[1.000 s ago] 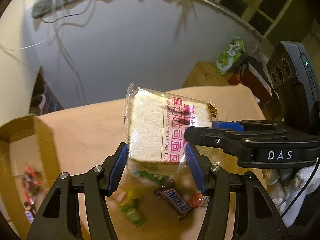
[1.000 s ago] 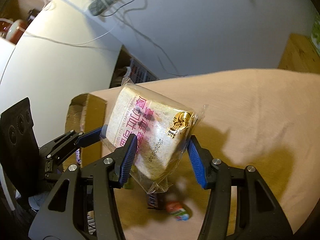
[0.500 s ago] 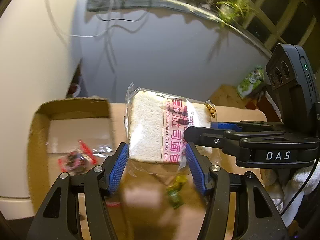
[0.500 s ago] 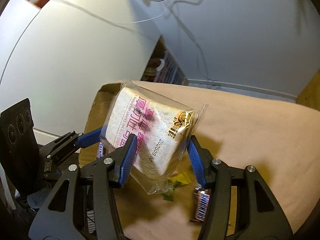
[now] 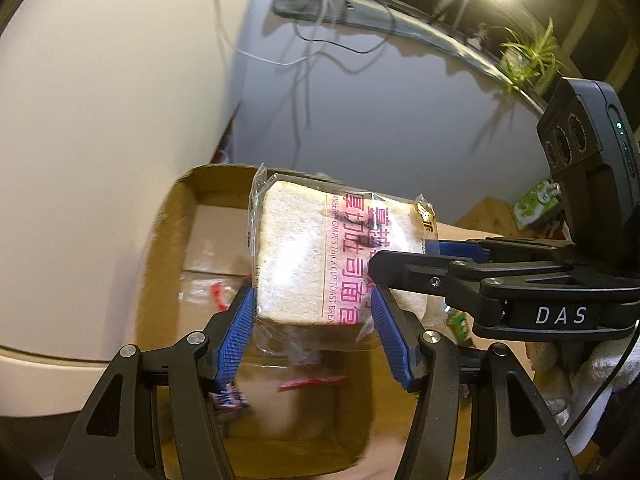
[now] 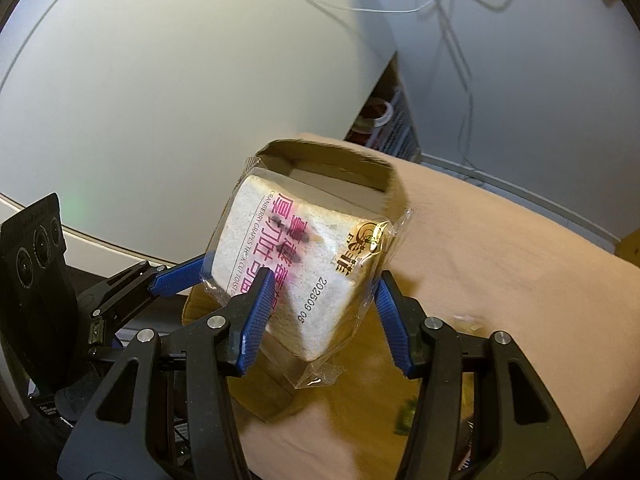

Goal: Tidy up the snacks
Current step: 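Carry the bread loaf over the cardboard box and open the tools to drop it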

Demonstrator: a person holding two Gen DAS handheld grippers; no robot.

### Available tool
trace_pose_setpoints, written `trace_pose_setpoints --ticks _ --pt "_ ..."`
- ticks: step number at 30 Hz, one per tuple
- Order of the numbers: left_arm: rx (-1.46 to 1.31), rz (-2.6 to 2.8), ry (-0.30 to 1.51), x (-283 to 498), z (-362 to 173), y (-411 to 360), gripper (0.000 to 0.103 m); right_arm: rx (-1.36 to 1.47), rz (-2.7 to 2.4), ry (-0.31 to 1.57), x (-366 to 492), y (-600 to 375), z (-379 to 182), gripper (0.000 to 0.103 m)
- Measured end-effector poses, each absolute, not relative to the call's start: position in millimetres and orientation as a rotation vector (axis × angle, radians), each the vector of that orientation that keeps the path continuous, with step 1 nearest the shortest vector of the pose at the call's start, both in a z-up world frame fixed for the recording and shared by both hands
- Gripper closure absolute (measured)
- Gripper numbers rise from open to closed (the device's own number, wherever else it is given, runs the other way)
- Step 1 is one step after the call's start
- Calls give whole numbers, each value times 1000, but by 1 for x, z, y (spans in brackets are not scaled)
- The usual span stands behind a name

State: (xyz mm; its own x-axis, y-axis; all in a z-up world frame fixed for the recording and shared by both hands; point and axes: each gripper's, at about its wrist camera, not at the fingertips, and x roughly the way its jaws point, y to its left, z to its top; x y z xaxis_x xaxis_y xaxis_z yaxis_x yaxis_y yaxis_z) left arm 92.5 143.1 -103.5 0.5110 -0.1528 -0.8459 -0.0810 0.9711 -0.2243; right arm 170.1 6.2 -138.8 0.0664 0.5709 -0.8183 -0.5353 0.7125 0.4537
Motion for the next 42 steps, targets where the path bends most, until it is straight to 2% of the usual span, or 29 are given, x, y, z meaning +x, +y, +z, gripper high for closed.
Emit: trace_pose_setpoints --ticks 10,42 --pt "-285 6 1051 91 -117 169 46 -29 858 1271 176 50 -151 49" --pt "-270 66 1087 104 -129 176 46 -56 818 1277 189 56 -154 49"
